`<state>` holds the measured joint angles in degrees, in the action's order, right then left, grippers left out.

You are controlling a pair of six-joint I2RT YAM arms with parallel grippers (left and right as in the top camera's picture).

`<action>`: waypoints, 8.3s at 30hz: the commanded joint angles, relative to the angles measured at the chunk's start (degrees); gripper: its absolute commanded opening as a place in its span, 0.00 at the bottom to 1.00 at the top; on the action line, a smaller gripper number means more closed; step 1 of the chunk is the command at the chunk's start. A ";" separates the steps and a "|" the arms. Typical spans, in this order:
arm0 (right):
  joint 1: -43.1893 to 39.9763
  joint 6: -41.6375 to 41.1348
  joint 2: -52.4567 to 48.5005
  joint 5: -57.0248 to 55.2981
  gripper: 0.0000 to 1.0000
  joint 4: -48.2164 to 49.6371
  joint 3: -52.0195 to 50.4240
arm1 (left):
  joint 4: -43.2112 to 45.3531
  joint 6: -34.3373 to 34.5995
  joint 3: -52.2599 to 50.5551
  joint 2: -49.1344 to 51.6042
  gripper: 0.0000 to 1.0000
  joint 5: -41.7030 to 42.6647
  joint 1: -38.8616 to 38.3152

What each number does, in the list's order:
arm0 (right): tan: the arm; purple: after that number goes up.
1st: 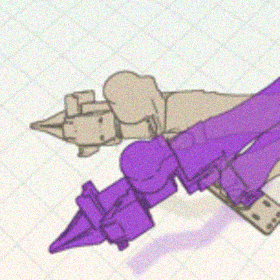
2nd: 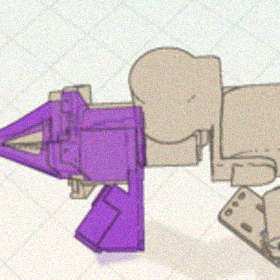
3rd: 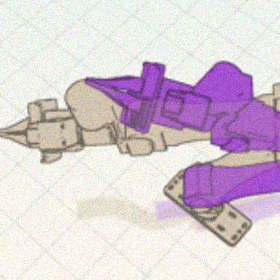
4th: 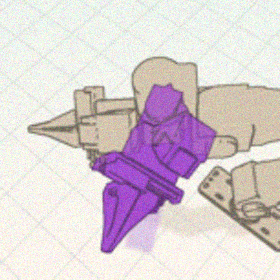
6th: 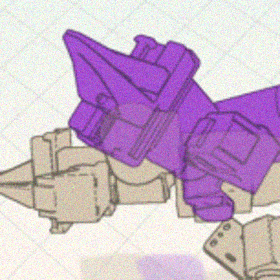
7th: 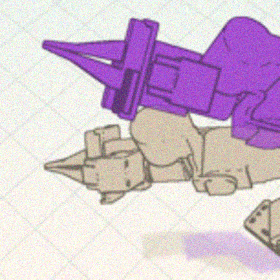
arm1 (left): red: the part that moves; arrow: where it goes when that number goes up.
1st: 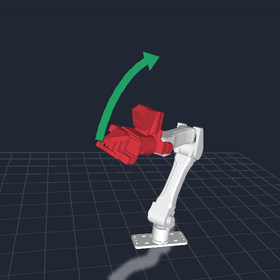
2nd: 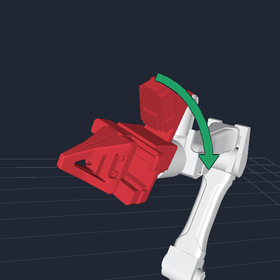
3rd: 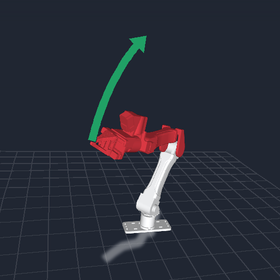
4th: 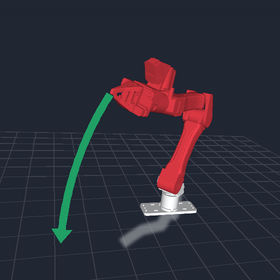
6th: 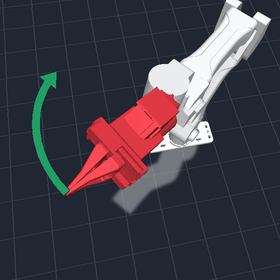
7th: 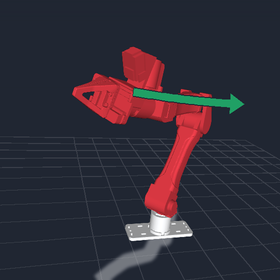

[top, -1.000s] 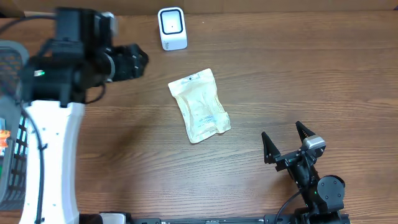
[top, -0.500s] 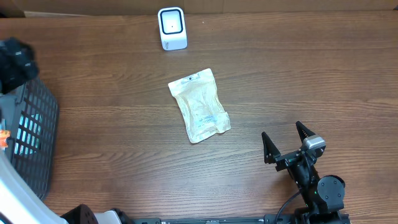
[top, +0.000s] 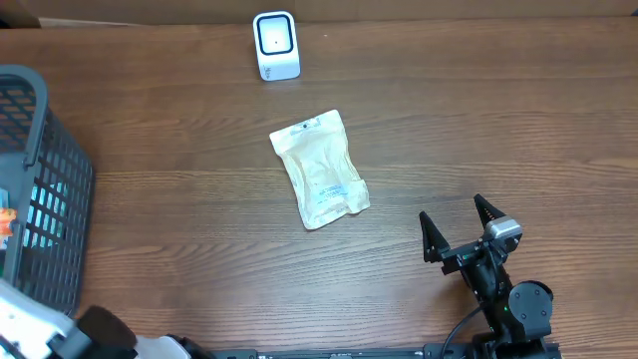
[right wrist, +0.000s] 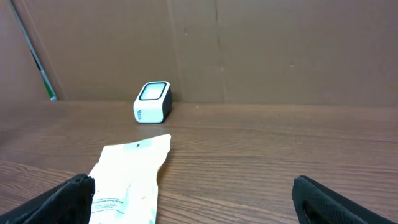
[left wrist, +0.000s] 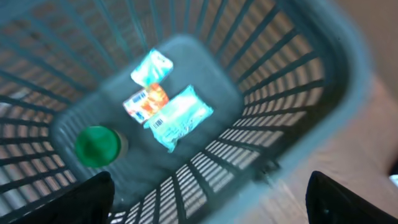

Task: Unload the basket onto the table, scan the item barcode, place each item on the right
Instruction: 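Move the left gripper back into the basket, then grasp the mint-green packet and place it left of the pouch, then open the left gripper and return it to the basket, then grasp the small orange box in the basket with the left gripper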

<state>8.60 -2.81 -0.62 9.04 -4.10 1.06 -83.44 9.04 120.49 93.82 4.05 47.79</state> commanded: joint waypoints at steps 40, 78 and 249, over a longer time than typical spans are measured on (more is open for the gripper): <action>-0.15 -0.13 0.39 0.04 1.00 0.26 -0.59 | 28.50 -24.83 -26.10 19.39 0.91 0.63 -0.28; -0.15 -0.15 0.39 0.04 1.00 0.26 -0.59 | 42.32 -22.01 -34.75 19.17 0.07 0.50 -0.31; -0.15 -0.13 0.39 0.04 1.00 0.26 -0.59 | 34.97 -22.80 -26.71 21.44 0.88 -9.97 5.97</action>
<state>8.62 -2.81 -0.62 9.02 -4.10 1.06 -48.75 -12.64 94.08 112.29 -5.87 53.10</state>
